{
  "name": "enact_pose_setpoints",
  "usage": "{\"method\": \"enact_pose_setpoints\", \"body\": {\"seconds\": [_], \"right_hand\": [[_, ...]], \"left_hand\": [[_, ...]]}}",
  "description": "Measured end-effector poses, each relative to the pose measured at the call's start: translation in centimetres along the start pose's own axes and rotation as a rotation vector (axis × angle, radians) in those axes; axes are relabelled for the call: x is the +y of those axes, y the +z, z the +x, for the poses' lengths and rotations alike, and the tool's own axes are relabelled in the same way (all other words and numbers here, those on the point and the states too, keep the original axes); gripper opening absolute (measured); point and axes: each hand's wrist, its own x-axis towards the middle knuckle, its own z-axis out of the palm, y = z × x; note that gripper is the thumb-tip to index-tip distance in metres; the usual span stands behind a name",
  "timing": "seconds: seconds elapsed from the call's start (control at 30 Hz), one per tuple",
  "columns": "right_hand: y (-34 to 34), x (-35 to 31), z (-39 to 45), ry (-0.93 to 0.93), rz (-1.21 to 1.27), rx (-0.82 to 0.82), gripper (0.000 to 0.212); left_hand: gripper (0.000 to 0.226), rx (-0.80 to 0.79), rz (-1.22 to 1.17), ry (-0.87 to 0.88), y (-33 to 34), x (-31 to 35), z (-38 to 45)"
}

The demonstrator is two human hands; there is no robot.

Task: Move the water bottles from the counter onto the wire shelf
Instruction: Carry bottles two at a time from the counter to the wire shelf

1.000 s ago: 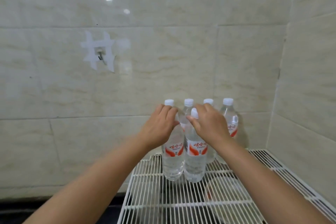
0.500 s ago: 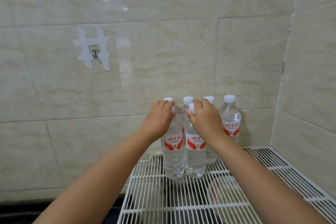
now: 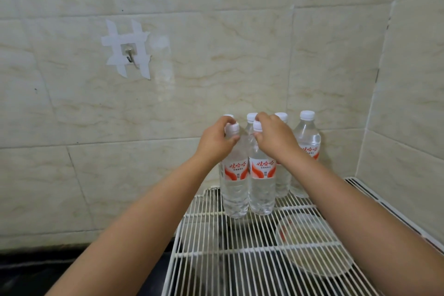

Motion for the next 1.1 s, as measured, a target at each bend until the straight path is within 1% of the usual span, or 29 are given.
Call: {"method": "enact_pose_setpoints", "body": {"seconds": [0.13,0.23,0.4,0.73,0.9,1.0,1.1], "right_hand": [[0.0,0.0,-0.4,0.009,0.046,0.041,0.036],[0.0,-0.2,-0.6,0.005,0.052,0.045,0.036],[0.3,-0.6,-0.5,0.022,0.055,0.045,0.036],[0.4,-0.7,-0.8,0.039,0.057,0.037,0.038],[0.1,-1.0,-1.0,0.018,0.093,0.04,0.037],[0.1,-1.2,-1.0,0.003,0.097,0.024,0.035],[0.2,-1.1,-1.0,0.025,0.105,0.032,0.035]], "left_hand": [[0.031,0.026,-0.003,0.001,0.5,0.0,-0.1],[0.032,0.038,-0.074,-0.02,0.5,-0.4,0.1],[0.031,0.033,-0.1,0.001,0.4,-0.8,0.2],[0.033,0.01,-0.106,0.011,0.2,-1.0,-0.2],[0.034,0.019,-0.057,0.013,-0.1,-0.8,-0.7],[0.033,0.03,-0.075,0.001,-0.2,-1.0,-0.7],[0.033,0.033,-0.098,-0.005,-0.1,-0.9,-0.4]]}}
